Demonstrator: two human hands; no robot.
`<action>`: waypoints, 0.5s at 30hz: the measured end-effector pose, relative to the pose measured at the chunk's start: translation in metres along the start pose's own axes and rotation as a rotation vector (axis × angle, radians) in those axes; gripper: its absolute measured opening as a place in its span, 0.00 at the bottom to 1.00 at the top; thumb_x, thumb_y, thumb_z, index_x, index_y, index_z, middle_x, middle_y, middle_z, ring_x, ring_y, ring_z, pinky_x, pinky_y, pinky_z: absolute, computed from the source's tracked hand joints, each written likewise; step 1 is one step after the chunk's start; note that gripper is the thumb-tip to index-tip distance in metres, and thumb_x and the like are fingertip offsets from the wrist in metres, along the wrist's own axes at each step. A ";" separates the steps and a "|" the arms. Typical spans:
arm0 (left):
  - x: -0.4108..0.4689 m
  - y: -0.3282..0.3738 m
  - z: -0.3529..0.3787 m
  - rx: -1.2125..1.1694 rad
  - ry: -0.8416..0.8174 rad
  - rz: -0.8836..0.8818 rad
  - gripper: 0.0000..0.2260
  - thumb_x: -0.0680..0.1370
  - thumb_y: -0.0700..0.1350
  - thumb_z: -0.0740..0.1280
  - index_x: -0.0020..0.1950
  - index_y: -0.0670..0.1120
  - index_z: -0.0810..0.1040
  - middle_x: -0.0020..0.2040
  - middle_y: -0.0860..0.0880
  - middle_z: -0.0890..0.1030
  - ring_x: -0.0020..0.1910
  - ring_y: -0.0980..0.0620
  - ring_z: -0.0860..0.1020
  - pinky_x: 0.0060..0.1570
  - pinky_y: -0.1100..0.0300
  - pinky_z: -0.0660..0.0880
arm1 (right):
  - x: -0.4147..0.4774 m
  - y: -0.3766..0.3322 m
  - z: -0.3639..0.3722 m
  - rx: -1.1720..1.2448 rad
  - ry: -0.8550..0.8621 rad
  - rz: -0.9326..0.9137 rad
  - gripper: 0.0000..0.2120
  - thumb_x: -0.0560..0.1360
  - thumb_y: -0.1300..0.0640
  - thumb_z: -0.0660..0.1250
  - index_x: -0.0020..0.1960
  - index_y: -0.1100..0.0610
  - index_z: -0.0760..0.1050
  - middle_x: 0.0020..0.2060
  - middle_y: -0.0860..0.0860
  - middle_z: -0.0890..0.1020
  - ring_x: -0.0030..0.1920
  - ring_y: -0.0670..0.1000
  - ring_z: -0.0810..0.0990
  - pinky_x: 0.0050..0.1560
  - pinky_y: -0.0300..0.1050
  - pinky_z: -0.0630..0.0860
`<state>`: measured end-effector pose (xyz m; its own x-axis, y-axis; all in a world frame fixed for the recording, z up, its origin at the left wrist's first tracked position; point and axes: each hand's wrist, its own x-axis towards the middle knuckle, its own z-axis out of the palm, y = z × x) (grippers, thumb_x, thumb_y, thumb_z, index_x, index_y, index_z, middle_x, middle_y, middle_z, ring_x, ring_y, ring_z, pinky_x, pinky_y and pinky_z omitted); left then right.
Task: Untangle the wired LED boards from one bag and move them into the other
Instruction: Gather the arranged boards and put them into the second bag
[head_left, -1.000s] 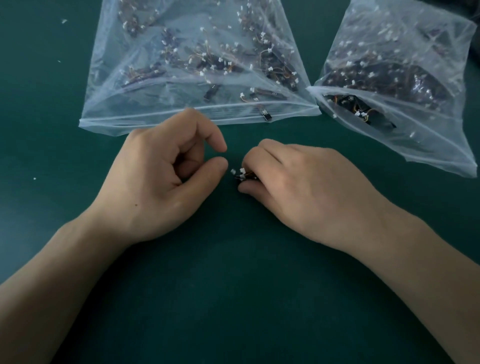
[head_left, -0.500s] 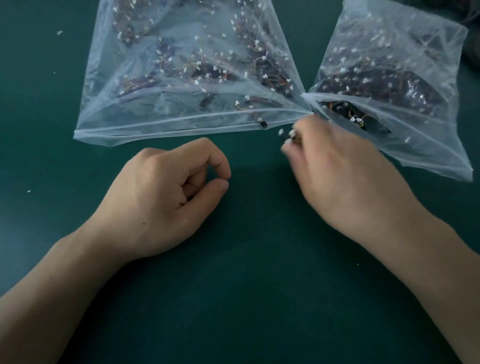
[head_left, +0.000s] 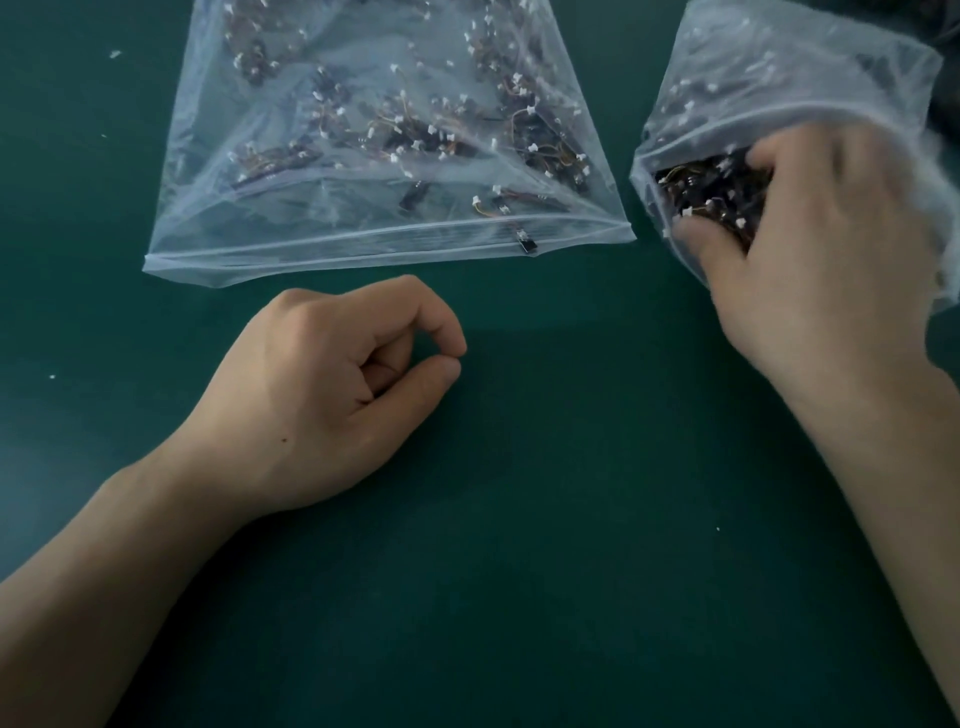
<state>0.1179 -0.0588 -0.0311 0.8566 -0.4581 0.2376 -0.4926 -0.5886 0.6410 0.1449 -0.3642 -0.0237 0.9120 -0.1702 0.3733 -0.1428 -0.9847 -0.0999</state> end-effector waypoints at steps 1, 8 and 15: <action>0.000 0.000 0.000 0.003 0.001 -0.002 0.03 0.78 0.46 0.71 0.48 0.54 0.79 0.30 0.49 0.68 0.28 0.50 0.68 0.31 0.61 0.68 | 0.002 -0.001 -0.002 0.031 0.046 -0.004 0.25 0.76 0.42 0.74 0.62 0.57 0.70 0.57 0.61 0.77 0.56 0.64 0.77 0.48 0.58 0.71; 0.000 0.000 0.000 0.012 -0.003 -0.001 0.02 0.78 0.47 0.71 0.48 0.54 0.80 0.30 0.49 0.68 0.28 0.50 0.67 0.30 0.61 0.67 | -0.002 -0.001 -0.003 0.087 -0.054 -0.003 0.14 0.80 0.42 0.70 0.53 0.52 0.74 0.36 0.53 0.82 0.37 0.58 0.79 0.38 0.48 0.68; -0.001 -0.001 0.000 0.019 -0.003 0.009 0.03 0.78 0.47 0.71 0.48 0.55 0.79 0.31 0.49 0.68 0.27 0.51 0.67 0.30 0.59 0.68 | -0.009 -0.010 0.000 0.129 -0.071 -0.101 0.11 0.83 0.56 0.65 0.64 0.56 0.76 0.55 0.55 0.81 0.51 0.60 0.80 0.48 0.55 0.75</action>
<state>0.1176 -0.0584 -0.0321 0.8514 -0.4657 0.2414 -0.5036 -0.5970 0.6245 0.1381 -0.3525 -0.0264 0.9448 -0.0634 0.3213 -0.0030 -0.9828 -0.1849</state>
